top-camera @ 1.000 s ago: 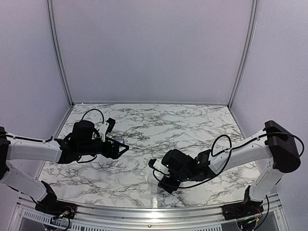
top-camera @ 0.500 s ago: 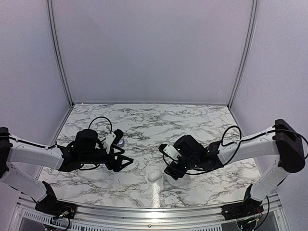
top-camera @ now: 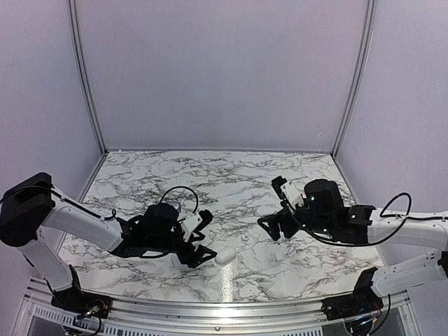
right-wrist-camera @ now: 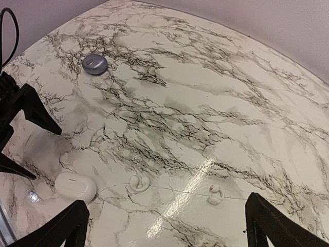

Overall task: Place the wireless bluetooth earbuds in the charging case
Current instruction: Pick up the charging case from the center of the board.

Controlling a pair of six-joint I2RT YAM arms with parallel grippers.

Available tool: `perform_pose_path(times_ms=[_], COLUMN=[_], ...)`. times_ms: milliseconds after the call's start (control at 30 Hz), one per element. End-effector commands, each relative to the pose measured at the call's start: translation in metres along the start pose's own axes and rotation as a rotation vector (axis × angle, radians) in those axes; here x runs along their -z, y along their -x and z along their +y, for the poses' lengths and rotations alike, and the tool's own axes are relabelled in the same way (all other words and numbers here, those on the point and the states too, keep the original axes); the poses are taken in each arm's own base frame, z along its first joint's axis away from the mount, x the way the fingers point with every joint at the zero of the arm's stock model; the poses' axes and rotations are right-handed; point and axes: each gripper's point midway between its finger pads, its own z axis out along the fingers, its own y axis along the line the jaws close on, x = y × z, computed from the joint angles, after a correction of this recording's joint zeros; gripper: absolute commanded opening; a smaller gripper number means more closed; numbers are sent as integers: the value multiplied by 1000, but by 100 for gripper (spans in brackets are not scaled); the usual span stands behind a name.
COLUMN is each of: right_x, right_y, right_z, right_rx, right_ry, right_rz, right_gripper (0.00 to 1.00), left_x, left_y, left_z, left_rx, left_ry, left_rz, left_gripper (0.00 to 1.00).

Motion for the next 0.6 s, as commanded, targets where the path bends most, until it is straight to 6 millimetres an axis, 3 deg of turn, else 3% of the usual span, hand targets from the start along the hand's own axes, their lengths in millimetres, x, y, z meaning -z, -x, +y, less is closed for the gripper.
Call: perform_pose_path(times_ms=[0,233,567], right_x=[16,32,27], right_y=[20,30,22], right_z=[-14,-17,-12], right_rx=[-85,-76,-71], right_ry=[-48,-59,-30], right_rz=[-101,-147,-99], right_gripper=[99,99,99], left_x=[-17,-37,-60], left_y=[8,3,-10], left_z=[-5,-8,-13], left_rx=[-71,-127,-201], left_ry=[27,54,67], left_rz=[-12,17,63], left_gripper=[80,73,63])
